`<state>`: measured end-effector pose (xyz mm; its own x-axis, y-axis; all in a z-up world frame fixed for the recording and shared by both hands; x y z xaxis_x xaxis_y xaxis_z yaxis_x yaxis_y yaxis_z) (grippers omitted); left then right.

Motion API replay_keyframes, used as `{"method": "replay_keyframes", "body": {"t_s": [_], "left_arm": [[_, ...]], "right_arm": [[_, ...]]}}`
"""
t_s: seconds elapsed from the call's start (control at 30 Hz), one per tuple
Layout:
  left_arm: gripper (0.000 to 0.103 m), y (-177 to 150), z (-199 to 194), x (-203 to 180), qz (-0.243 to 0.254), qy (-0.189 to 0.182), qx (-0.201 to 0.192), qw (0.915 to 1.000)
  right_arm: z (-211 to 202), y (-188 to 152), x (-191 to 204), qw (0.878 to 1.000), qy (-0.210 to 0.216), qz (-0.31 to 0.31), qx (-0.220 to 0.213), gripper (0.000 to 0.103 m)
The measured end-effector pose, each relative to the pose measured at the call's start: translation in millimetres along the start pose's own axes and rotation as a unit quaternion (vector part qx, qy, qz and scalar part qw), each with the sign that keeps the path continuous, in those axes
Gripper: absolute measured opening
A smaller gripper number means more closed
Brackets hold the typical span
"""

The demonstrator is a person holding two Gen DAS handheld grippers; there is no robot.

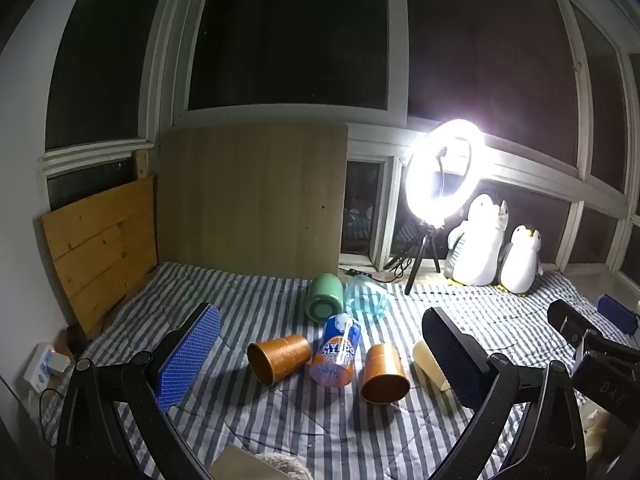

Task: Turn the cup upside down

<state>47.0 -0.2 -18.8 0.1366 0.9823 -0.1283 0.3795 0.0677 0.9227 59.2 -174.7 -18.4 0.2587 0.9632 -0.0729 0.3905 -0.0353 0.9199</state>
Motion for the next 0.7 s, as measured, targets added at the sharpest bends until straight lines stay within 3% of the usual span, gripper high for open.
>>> {"method": "replay_keyframes", "body": {"t_s": [0.7], "left_arm": [[0.103,-1.4,-4.2,-4.2,0.012,-0.001,-0.012,0.9999]], "right_arm": [[-0.9,1.5,-5.3,1.000,-0.003,0.002,-0.001,0.096]]}}
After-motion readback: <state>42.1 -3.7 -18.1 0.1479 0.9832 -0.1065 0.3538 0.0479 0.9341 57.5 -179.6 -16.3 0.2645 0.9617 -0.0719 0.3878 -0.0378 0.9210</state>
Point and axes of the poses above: each gripper's, at about its wrist camera, not at the fingertips, and z roughly the way its jaws point, x to its left, y to its top, the point moved 5 cm from there along z, roughly the way its jaws point, and after that the axes turned 10 degrees about -y, right-handed, at the moved point
